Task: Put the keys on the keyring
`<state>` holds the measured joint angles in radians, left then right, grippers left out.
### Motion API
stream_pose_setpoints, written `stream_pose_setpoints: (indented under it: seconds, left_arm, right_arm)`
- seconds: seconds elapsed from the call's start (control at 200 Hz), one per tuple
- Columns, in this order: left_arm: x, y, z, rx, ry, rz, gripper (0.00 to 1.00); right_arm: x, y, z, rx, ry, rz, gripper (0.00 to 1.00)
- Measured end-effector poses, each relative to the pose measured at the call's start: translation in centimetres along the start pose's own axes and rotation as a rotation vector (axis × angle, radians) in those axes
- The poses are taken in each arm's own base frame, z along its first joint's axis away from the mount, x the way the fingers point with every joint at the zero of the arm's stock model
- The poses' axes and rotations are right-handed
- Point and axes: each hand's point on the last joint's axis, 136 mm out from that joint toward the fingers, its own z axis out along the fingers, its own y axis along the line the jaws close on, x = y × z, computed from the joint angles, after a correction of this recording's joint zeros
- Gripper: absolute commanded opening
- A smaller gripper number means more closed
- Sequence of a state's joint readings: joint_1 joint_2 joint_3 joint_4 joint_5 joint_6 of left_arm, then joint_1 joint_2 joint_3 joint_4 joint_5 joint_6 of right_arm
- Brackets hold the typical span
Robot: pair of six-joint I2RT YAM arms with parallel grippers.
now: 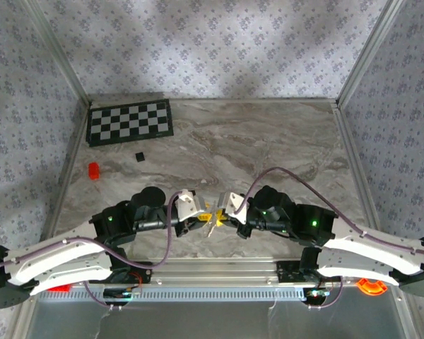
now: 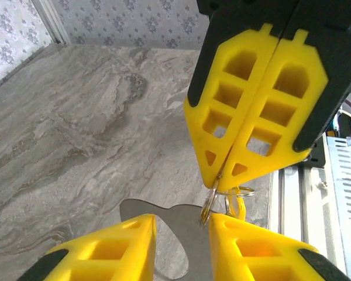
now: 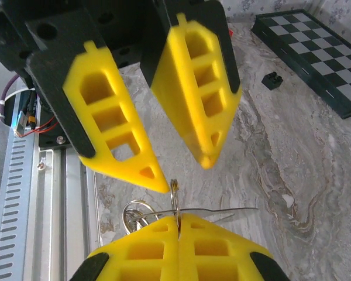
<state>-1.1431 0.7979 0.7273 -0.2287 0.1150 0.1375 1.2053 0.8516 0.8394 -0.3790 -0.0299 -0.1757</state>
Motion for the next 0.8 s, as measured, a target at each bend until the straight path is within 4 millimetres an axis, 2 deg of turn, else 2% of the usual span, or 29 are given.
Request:
stream_pose_setpoints:
  seconds: [0.275,0.53,0.8]
  left_arm:
    - [0.48,0.00,0.50,0.005,0.022,-0.012,0.10]
    - [0.62,-0.11,0.50,0.012,0.027,-0.013,0.00]
    - [0.53,-0.69,0.05,0.046,0.008,-0.013,0.00]
  right_arm:
    - [0.35,0.33,0.49,-0.001,0.022,-0.016,0.00]
    - [0.39,0.20,0.66,0.010,0.033,-0.022,0.00]
    - [0.25,0.18,0.42,0.015,0.026,-0.023,0.00]
